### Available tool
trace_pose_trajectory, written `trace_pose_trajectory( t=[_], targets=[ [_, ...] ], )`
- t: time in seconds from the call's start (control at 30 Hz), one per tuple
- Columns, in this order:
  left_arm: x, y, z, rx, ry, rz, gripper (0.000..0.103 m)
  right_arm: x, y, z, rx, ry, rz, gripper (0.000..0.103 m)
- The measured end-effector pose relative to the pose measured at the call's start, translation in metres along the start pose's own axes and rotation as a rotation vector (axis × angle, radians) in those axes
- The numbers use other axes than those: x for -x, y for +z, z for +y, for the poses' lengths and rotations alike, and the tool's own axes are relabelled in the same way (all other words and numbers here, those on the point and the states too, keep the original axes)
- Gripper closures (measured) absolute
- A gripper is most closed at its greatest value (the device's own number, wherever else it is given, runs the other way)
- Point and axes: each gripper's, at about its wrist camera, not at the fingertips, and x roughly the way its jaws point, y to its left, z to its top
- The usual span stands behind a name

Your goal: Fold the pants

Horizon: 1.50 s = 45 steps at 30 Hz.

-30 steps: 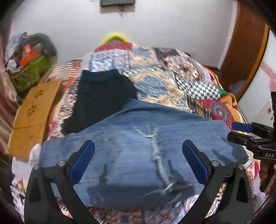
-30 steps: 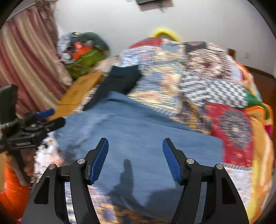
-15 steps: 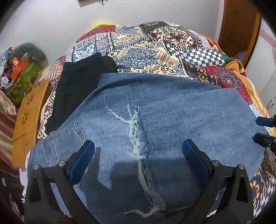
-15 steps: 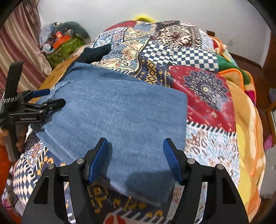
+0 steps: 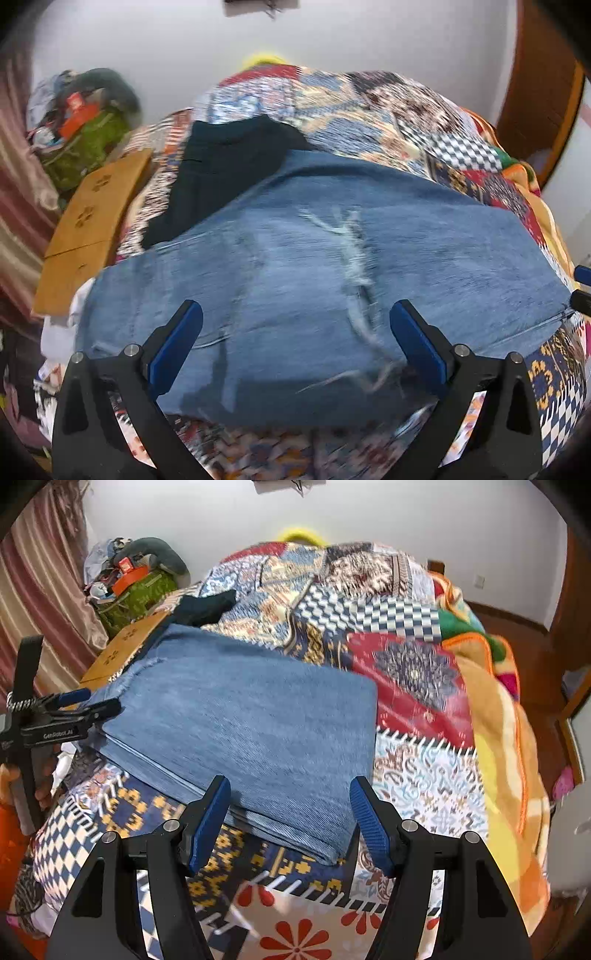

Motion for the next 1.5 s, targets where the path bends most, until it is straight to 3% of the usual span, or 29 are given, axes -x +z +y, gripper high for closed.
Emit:
trace_pose_trajectory(
  t=[0.27,0.4,0.47,0.63,0.77,1.03,1.23,1.33,1.5],
  targets=[
    [0.029,-0.016,0.082,0.147,0.136,-0.031,0.0,0.007,0.028,0.033,0.078,0.026,-0.073,0.039],
    [0.034,-0.027,0.129,0.25,0.139,-0.023,0.0,-0.004,0.045,0.06,0.111,0.054,-0.093,0.039],
    [0.028,-0.034,0.152,0.308,0.117,0.025,0.0,-0.013,0.052,0.074,0.136,0.067,-0.09,0.039],
    [0.004,-0.062,0.193,0.479,-0.037,0.123,0.0,-0.049,0.058,0.101,0.191,0.067,-0.045,0.039],
    [-0.011,-0.086,0.203,0.528,-0.164,0.163,0.0,-0.078,0.054,0.108,0.177,0.066,0.047,0.039],
    [-0.053,-0.116,0.207,0.648,-0.382,0.304,0.0,-0.078,0.05,0.102,0.139,0.062,0.071,0.039],
    [-0.072,-0.111,0.205,0.718,-0.543,0.307,0.001,-0.078,0.05,0.104,0.134,0.062,0.071,0.037],
    [-0.086,-0.106,0.211,0.76,-0.579,0.31,0.001,-0.08,0.05,0.102,0.124,0.069,0.071,0.036],
    [-0.099,-0.091,0.217,0.816,-0.55,0.277,0.005,-0.079,0.049,0.102,0.115,0.073,0.069,0.035]
  ],
)
